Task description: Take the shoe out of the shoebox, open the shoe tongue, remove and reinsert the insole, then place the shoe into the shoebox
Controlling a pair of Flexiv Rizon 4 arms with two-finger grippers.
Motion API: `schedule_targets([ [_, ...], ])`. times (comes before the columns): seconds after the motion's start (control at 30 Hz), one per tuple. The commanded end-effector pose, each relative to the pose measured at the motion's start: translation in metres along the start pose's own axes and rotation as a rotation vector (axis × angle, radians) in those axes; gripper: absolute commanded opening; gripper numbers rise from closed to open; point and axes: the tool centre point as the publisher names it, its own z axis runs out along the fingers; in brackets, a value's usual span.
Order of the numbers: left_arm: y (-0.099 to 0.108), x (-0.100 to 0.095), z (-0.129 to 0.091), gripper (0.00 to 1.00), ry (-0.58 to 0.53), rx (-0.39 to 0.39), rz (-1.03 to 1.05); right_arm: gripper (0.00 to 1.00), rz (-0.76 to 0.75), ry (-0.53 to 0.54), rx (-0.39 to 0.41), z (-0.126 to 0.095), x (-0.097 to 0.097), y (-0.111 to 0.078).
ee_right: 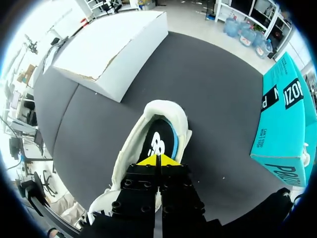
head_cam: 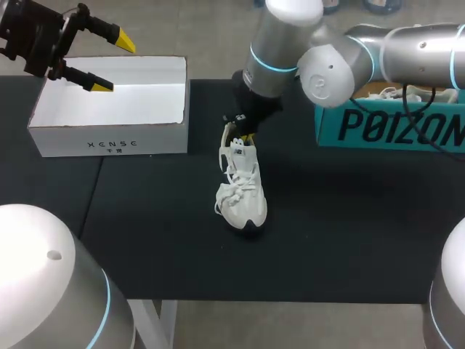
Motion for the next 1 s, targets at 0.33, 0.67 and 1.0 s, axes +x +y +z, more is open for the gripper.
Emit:
schedule_targets([
  [0.33,0.0,0.0,0.0,1.0,0.003,0.0,0.0,0.0,0.018,-0.06,0.028,0.003,-0.007,0.007],
  [0.67,0.0,0.0,0.0,1.0,0.003,0.0,0.0,0.0,0.048,-0.094,0.029,0.003,-0.013,0.006],
  [1.0,0.0,0.0,0.0,1.0,0.003,0.0,0.0,0.0,0.069,-0.119,0.035,0.002,-0.014,0.004],
])
